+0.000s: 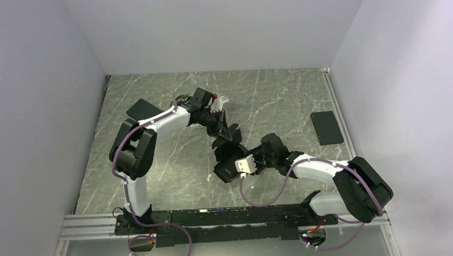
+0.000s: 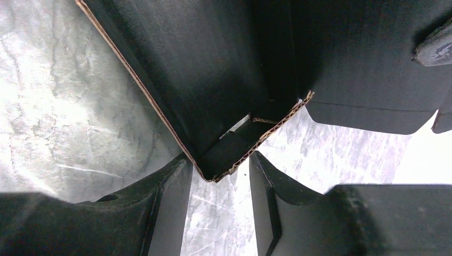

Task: Fold the paper box
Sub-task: Fold the paper box at the center of the board.

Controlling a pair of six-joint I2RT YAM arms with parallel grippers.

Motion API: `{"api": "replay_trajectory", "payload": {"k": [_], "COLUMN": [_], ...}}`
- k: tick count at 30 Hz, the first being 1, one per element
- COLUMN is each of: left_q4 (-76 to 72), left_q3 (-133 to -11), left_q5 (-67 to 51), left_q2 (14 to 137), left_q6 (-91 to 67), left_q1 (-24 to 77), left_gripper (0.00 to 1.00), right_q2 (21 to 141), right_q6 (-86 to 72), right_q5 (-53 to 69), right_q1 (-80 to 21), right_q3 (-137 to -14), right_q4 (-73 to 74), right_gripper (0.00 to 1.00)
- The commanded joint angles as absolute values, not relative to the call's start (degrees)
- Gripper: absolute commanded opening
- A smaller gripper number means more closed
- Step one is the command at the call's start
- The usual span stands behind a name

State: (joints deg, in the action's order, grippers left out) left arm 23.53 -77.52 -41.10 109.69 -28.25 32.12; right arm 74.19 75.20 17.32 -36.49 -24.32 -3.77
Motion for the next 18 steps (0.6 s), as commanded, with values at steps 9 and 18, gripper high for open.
{"api": "replay_trajectory", "payload": {"k": [9, 18], "left_q4": [27.5, 27.3], "left_q3": [-76.9, -77.1], "left_q5": [-38.7, -39.1], "left_q2": [115.2, 115.6], "left_q6": [-27.8, -28.0], "left_q1": [35.7, 35.8], "left_gripper": [0.00, 0.00], "right_q2": [73.9, 73.8], "right_q6": [69.9, 71.4], "right_q5": [22.7, 23.5], "right_q1": [-37.2, -37.2], "right_q3": [-24.2, -21.6], "right_q4": [-18.6, -23.1], "right_gripper": [0.55, 0.52]}}
